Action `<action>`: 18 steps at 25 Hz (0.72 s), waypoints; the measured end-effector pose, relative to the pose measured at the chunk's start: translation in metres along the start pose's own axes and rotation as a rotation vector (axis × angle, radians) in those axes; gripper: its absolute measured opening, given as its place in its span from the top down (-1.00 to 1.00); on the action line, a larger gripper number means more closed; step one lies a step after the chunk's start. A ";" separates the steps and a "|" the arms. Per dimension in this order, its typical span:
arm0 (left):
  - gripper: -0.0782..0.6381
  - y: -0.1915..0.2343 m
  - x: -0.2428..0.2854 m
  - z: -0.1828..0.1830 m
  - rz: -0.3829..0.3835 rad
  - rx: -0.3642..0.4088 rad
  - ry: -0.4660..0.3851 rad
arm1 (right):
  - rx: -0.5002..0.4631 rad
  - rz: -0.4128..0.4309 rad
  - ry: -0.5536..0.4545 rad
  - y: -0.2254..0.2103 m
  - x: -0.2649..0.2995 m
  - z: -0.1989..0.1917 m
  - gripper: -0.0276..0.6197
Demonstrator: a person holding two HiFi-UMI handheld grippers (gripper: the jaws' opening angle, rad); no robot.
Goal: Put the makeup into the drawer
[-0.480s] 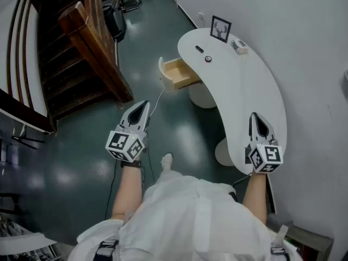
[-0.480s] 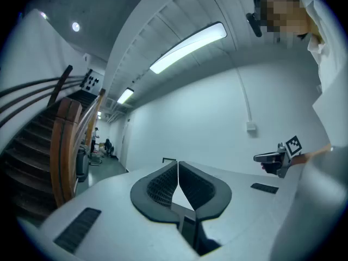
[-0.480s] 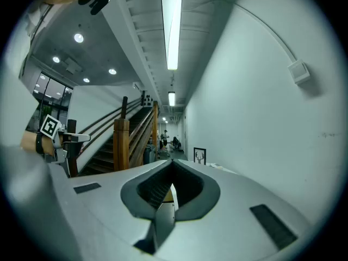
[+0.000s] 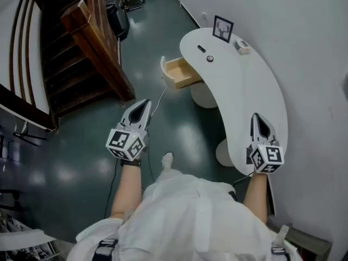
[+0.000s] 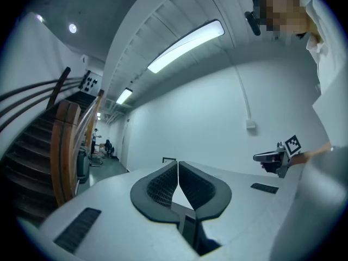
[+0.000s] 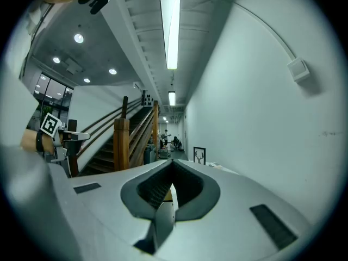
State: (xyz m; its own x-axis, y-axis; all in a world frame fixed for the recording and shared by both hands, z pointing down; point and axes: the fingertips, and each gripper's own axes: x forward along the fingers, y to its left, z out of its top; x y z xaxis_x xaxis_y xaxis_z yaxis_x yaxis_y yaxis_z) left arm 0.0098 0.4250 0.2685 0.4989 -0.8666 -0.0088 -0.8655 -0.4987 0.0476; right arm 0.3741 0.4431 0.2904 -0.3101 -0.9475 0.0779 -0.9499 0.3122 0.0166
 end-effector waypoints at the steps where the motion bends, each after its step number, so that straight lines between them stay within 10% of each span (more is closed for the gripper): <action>1: 0.73 0.000 0.000 0.001 0.001 0.000 -0.001 | 0.000 0.000 0.000 -0.001 0.001 0.000 0.89; 18: 0.73 0.008 0.008 -0.005 0.007 -0.010 0.011 | 0.056 0.009 -0.035 -0.003 0.009 0.000 0.89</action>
State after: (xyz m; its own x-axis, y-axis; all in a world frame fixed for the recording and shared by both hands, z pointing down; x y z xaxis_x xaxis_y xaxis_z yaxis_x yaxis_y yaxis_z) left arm 0.0074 0.4144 0.2733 0.4929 -0.8701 0.0021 -0.8687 -0.4920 0.0576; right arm 0.3742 0.4337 0.2907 -0.3186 -0.9469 0.0433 -0.9476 0.3170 -0.0402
